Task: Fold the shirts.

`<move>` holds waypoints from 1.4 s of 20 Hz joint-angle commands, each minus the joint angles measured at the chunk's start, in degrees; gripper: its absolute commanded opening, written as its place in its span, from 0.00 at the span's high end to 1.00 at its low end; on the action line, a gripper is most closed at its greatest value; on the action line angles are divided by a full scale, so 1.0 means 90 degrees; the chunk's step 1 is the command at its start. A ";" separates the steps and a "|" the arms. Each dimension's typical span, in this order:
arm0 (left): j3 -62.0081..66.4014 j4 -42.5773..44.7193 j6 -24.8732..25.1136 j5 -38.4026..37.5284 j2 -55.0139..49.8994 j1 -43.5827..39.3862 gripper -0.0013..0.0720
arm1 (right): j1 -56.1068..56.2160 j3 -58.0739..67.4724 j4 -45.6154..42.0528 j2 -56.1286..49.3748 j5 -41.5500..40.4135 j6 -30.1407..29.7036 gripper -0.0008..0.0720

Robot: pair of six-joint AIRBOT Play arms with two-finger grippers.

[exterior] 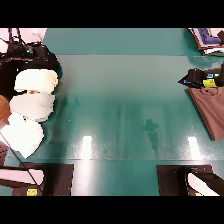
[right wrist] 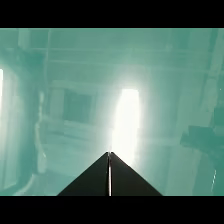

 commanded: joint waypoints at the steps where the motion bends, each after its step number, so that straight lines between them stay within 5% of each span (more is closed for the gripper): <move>1: 0.1022 0.0342 -0.0022 -0.0087 -0.1248 0.0323 0.02 | 0.0036 -0.0005 -0.0002 0.0005 -0.0032 0.0029 0.96; 10: 0.1812 0.0763 -0.0012 -0.0034 -0.2431 0.0415 0.02 | 0.0330 -0.0002 -0.0029 -0.0007 -0.0131 0.0024 0.96; 11: 0.1812 0.0758 -0.0010 -0.0027 -0.2460 0.0415 0.14 | 0.0330 -0.0005 -0.0034 -0.0017 -0.0131 0.0024 0.96; 12: 0.1812 0.0760 0.0017 -0.0024 -0.2463 0.0413 0.45 | 0.0330 -0.0005 -0.0039 -0.0034 -0.0129 0.0024 0.96; 14: 0.1812 0.0753 0.0039 0.0024 -0.2453 0.0413 0.85 | 0.0333 -0.0005 -0.0044 -0.0041 -0.0129 0.0024 0.96; 15: 0.1812 0.0753 0.0036 0.0000 -0.2436 0.0415 0.95 | 0.0333 -0.0005 -0.0046 -0.0044 -0.0126 0.0024 0.96; 21: 0.2108 0.0444 -0.0124 -0.0214 -0.1549 0.0406 0.95 | 0.0321 0.0002 -0.0061 -0.0036 -0.0593 0.0017 0.96; 24: 0.2390 0.0034 -0.0209 -0.0197 -0.0301 0.0236 0.95 | 0.0318 0.0296 -0.0053 -0.0041 -0.1260 0.0015 0.96; 28: 0.2387 0.0066 0.0340 -0.0483 0.1719 -0.0466 0.95 | 0.0245 0.1197 -0.0075 -0.0041 -0.1537 -0.0209 0.96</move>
